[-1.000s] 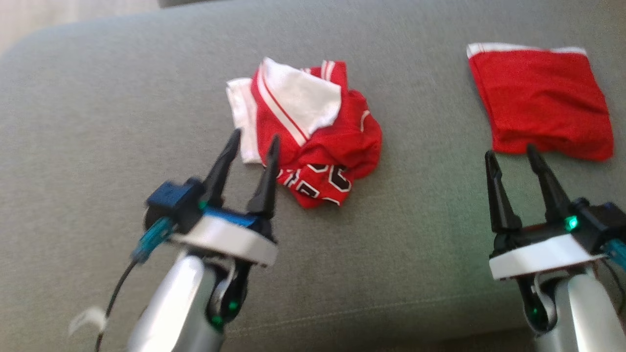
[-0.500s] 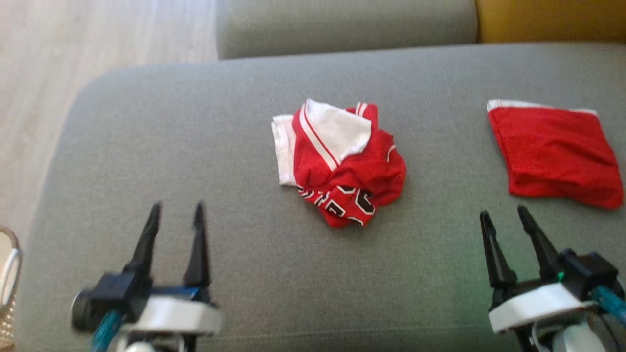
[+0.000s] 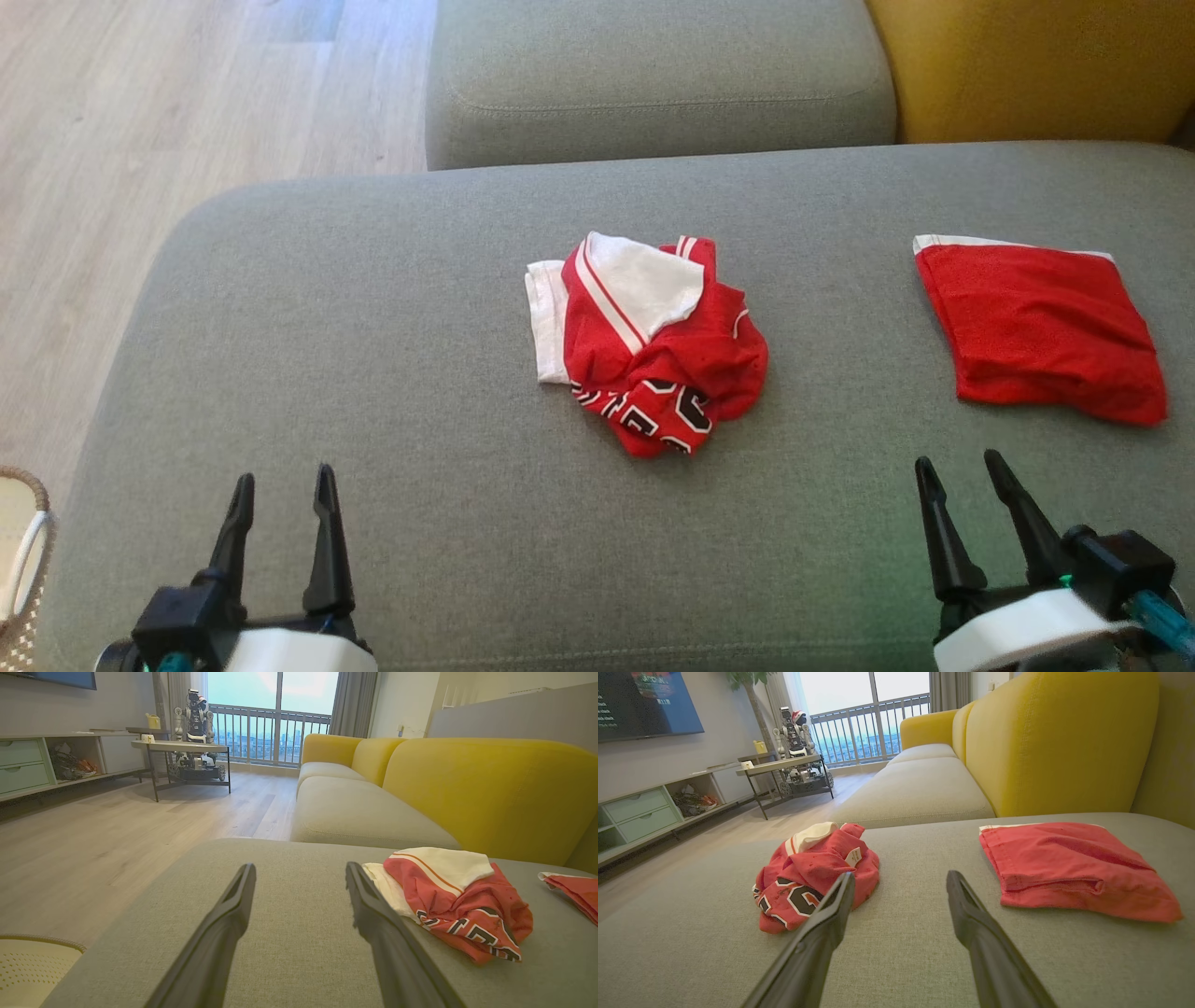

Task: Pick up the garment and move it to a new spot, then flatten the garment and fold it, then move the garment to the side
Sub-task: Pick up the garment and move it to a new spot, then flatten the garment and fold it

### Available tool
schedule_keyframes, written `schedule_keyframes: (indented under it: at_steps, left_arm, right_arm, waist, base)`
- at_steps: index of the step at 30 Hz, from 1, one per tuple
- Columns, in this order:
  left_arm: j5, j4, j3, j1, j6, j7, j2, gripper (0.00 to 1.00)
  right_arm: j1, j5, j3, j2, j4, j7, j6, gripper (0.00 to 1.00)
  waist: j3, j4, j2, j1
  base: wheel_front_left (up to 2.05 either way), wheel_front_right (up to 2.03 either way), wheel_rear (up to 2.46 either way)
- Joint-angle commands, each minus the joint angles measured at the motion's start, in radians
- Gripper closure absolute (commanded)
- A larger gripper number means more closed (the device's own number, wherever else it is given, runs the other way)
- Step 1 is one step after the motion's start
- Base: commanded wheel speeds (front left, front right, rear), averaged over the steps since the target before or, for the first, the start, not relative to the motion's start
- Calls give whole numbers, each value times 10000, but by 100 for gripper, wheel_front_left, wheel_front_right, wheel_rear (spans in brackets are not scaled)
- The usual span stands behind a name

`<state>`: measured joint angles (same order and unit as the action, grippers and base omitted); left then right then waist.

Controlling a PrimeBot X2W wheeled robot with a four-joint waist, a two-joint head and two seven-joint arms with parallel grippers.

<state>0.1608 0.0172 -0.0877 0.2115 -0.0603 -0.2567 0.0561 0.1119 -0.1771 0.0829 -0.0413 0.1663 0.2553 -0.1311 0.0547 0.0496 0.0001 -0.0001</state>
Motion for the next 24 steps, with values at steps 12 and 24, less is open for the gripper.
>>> schedule_keyframes:
  at_steps: [12,24]
  left_arm:
    - [-98,135,224,-408,-83,-51,-56,0]
    - [-101,123,100,-510,-235,-51,-58,0]
  right_arm:
    - [-444,-18,-70,-89,42,65,4,0]
    - [-496,-11,-133,-89,7,65,4,0]
  waist:
    - [30,66,-1,1]
    - [-46,-90,-1,1]
  base:
    - [0,0,0]
    - [0,0,0]
